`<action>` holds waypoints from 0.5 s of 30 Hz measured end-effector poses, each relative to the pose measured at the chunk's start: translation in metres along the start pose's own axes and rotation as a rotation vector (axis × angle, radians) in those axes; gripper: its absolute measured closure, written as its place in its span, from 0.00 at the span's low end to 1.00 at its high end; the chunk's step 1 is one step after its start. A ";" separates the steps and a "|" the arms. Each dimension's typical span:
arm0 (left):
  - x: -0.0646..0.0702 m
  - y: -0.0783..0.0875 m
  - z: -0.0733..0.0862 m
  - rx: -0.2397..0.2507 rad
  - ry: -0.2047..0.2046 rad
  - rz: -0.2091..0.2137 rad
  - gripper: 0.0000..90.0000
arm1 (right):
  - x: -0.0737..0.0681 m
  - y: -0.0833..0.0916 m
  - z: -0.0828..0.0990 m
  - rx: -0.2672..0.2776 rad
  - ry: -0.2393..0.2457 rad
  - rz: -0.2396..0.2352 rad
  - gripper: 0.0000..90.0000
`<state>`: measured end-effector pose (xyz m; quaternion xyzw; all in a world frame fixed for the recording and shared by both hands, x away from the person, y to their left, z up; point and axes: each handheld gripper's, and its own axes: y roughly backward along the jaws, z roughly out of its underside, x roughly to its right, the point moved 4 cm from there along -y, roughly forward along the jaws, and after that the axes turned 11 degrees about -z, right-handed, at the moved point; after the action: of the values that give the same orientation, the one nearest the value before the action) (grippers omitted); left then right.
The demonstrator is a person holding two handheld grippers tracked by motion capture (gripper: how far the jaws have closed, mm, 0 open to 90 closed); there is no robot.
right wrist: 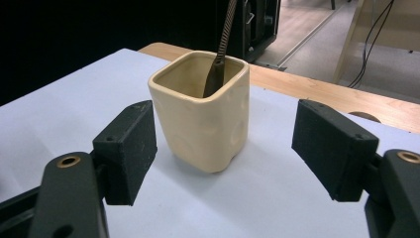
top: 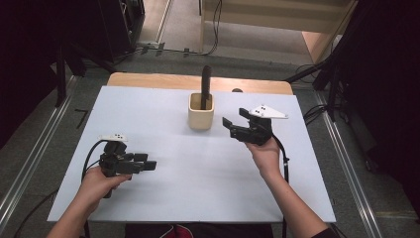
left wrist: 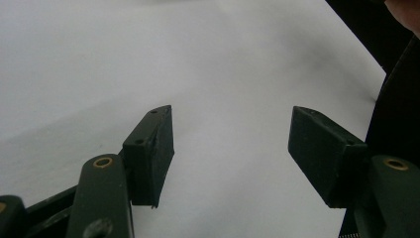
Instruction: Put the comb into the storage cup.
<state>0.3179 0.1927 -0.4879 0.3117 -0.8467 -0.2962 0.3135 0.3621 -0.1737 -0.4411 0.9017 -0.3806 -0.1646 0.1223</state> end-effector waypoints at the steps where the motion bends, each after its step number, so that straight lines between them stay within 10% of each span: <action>1: 0.000 0.000 0.000 0.001 0.000 0.000 0.39 | 0.000 0.002 0.001 -0.001 -0.006 -0.004 0.26; 15: 0.002 0.001 0.000 0.012 0.002 0.028 0.34 | 0.001 0.022 0.017 -0.051 -0.032 -0.032 0.26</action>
<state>0.3167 0.1921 -0.4866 0.3018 -0.8525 -0.2865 0.3165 0.3417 -0.1912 -0.4488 0.9016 -0.3637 -0.1907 0.1362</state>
